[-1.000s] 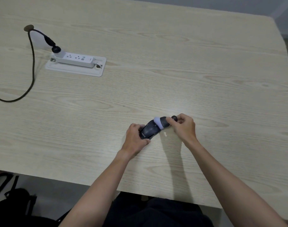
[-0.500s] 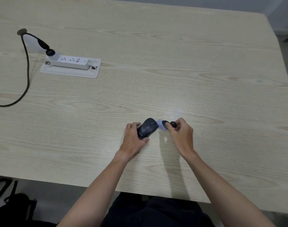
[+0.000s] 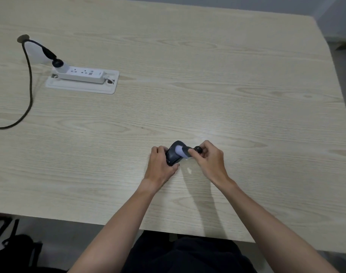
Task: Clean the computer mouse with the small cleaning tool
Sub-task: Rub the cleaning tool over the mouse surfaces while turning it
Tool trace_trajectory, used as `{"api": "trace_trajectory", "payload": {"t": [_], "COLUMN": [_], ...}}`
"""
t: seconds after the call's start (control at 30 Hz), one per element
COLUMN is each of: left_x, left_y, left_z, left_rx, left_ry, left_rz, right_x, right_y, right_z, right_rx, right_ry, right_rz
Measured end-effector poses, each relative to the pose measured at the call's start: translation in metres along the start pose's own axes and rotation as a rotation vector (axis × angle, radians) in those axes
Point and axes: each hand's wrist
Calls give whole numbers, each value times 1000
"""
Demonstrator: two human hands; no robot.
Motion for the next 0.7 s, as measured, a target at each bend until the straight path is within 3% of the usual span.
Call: {"api": "trace_trajectory", "payload": {"t": [0.17,0.33,0.53,0.7], "left_x": [-4,-11,-20,-22], "left_y": [4,5,6,5], "left_z": [1,2,4,2], "left_rx": [-6,15,19,27], "left_ry": [-14,-11,-31,-52], "left_rz": [-53,-11,116,170], "right_x": [-4,-2,-4,1], "right_y": [4,-5,-7,-16], "right_z": [-2,7,-3,-5], "right_rx": [102,-43,14,-142], "right_ry": [108,37,107,-36], "right_rz": [39,4,42,82]}}
Point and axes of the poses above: each hand's wrist, its own z-axis away from the middle knuckle, its own x-axis out of the palm, y = z × x, and after that the axes turned 11 degrees about -y, right-handed
